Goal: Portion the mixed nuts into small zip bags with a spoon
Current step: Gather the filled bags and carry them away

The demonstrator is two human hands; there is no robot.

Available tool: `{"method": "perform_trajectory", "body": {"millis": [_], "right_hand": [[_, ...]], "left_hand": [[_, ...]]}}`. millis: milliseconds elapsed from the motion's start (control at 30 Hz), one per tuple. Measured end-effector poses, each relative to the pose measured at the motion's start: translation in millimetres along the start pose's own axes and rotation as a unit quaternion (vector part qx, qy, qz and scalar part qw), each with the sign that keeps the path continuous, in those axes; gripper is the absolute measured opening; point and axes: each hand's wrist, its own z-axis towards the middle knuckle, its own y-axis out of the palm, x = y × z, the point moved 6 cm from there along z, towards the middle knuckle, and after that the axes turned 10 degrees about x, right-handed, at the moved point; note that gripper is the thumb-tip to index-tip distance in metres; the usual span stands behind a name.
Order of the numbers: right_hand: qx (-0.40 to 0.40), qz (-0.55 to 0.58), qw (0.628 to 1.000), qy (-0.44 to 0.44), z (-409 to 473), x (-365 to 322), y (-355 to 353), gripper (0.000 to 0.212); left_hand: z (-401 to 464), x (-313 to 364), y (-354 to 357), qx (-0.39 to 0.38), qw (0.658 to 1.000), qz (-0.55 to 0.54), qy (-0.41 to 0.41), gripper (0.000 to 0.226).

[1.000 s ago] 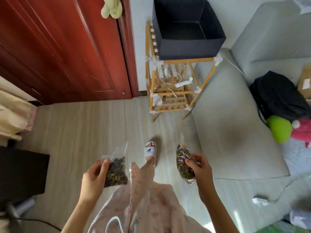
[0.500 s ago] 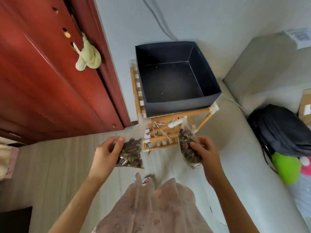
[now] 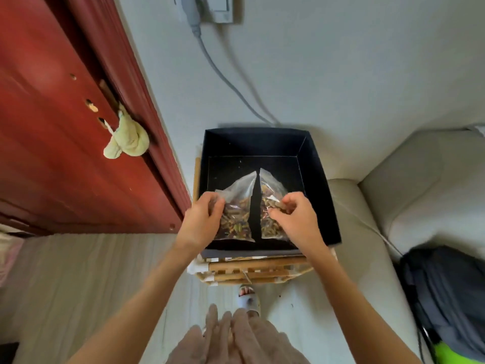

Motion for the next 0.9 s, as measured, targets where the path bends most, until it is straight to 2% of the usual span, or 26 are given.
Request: {"method": "perform_trajectory", "body": {"millis": [100,267,400,500,633,700,767,900], "right_hand": [[-0.035,-0.087,0.995,-0.013,18,19,23,0.030],[-0.130,-0.212,0.969,-0.015,29,45,51,0.033],[-0.156,-0.218,0.963,-0.011,33,45,60,0.039],[-0.180,-0.217,0.959,-0.019,32,46,61,0.035],[-0.211,-0.215,0.954,-0.016,38,43,54,0.032],[-0.227,-0.215,0.950,0.000,42,37,47,0.033],[-0.226,-0.201,0.953,0.003,45,26,40,0.033],[-0.220,-0.056,0.974,0.015,38,-6,34,0.026]], "left_hand": [[12,-5,31,-0.043,0.995,0.085,-0.035,0.027],[18,-26,64,-0.102,0.978,0.147,-0.107,0.029],[21,-38,77,-0.117,0.968,0.159,-0.153,0.031],[19,-44,79,-0.114,0.962,0.163,-0.187,0.036],[17,-43,78,-0.127,0.958,0.130,-0.221,0.052],[17,-33,71,-0.112,0.967,0.107,-0.200,0.058],[15,-20,57,-0.075,0.981,0.074,-0.161,0.054],[-6,2,8,0.034,0.995,-0.045,-0.081,0.023]]}}
